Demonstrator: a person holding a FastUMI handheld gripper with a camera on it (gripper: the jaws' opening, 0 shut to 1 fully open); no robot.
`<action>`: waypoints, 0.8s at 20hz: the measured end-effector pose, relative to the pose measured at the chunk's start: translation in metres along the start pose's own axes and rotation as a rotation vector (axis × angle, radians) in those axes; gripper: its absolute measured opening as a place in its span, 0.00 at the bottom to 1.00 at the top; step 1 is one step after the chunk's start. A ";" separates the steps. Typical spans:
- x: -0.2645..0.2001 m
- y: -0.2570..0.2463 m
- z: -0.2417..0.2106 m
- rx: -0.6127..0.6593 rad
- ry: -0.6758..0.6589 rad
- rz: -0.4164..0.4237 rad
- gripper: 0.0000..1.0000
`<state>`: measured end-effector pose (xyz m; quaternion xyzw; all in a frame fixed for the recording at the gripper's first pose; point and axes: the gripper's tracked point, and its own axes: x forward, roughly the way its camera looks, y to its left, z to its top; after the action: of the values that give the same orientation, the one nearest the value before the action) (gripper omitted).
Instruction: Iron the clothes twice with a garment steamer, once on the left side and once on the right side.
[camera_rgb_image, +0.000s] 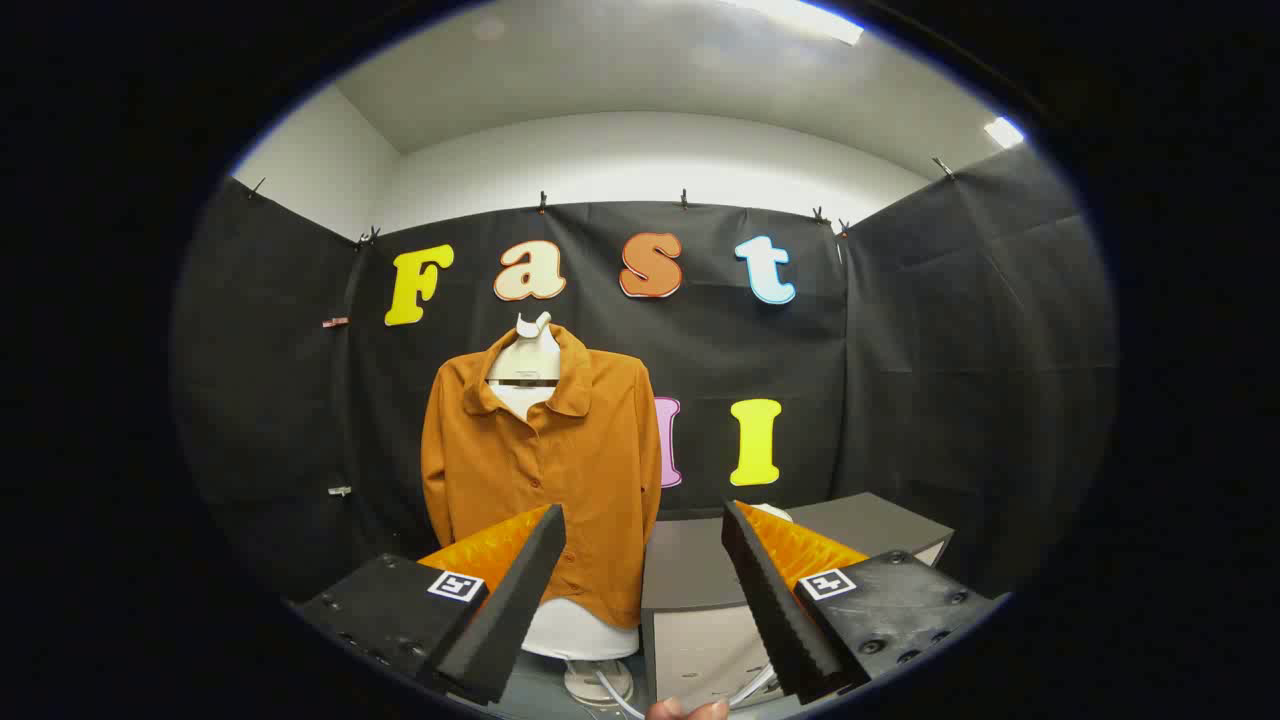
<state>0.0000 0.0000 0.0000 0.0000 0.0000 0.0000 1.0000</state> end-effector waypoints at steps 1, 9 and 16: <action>-0.001 0.000 0.001 -0.007 -0.005 0.003 0.98; -0.006 0.006 0.003 -0.027 0.003 0.007 0.98; 0.002 -0.023 0.010 0.010 0.004 -0.056 0.98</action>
<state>0.0019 -0.0230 0.0096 0.0050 0.0022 -0.0281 0.9996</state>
